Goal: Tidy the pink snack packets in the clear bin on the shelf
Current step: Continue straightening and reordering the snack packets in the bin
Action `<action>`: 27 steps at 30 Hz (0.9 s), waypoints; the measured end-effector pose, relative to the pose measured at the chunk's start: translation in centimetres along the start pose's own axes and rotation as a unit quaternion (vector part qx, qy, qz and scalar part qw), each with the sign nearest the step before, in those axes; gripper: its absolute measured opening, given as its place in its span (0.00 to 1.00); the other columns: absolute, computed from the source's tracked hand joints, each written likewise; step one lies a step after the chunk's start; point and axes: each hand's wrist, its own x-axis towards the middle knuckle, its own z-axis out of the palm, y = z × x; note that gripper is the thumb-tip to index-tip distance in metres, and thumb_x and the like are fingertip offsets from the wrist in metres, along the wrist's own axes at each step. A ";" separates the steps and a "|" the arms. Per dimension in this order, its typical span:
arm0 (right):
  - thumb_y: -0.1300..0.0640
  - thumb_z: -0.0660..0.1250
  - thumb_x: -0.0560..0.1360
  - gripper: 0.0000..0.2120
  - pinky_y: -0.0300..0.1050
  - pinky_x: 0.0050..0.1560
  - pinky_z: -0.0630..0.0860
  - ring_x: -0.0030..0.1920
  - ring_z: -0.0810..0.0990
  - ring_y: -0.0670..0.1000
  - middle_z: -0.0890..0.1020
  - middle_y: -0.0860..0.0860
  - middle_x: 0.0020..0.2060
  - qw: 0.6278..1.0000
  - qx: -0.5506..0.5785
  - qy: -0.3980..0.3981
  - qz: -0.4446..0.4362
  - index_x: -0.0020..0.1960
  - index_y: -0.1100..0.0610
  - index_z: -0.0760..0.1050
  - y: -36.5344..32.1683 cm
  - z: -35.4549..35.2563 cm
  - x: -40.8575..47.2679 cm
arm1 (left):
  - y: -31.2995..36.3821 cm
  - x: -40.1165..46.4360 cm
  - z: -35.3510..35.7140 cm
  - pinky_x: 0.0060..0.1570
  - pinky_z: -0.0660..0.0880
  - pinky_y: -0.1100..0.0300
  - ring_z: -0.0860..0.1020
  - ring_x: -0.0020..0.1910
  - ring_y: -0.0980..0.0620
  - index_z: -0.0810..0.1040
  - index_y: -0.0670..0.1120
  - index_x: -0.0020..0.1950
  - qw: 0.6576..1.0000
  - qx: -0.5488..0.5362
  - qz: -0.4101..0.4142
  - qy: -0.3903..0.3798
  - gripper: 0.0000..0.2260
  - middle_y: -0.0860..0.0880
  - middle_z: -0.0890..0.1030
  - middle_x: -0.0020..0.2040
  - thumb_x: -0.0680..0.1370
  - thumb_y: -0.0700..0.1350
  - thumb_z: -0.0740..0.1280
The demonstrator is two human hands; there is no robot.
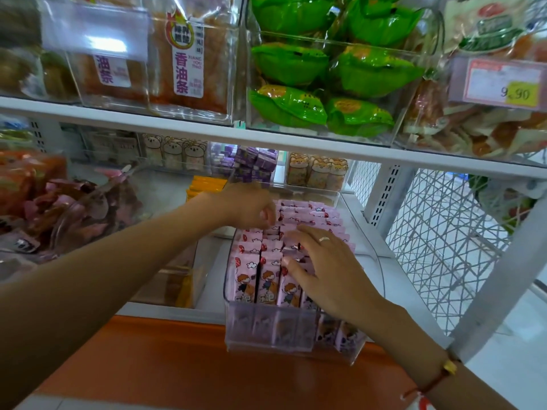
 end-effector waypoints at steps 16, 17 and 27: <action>0.39 0.55 0.78 0.24 0.47 0.69 0.60 0.70 0.63 0.47 0.66 0.45 0.71 0.998 0.017 -0.052 0.016 0.71 0.48 0.63 -0.5 -0.1 -0.8 | 1.5 -0.2 0.1 0.49 0.71 0.57 0.76 0.54 0.50 0.79 0.47 0.55 0.999 -0.005 -0.032 0.001 0.09 0.50 0.79 0.55 0.78 0.50 0.66; 0.39 0.55 0.78 0.24 0.47 0.70 0.59 0.70 0.63 0.47 0.66 0.45 0.71 0.998 0.019 -0.053 0.017 0.71 0.48 0.63 -0.5 -0.1 -0.8 | 1.4 -0.7 -0.1 0.47 0.69 0.59 0.76 0.54 0.51 0.78 0.47 0.55 0.998 -0.031 -0.047 0.043 0.09 0.50 0.79 0.55 0.78 0.50 0.65; 0.33 0.57 0.72 0.32 0.41 0.63 0.60 0.69 0.64 0.44 0.66 0.43 0.71 0.968 0.229 0.100 0.033 0.73 0.43 0.57 -2.2 -1.8 -0.4 | 5.8 -8.0 -0.2 0.47 0.77 0.66 0.79 0.48 0.64 0.76 0.52 0.49 0.824 -0.399 -0.108 0.387 0.02 0.60 0.81 0.47 0.78 0.47 0.67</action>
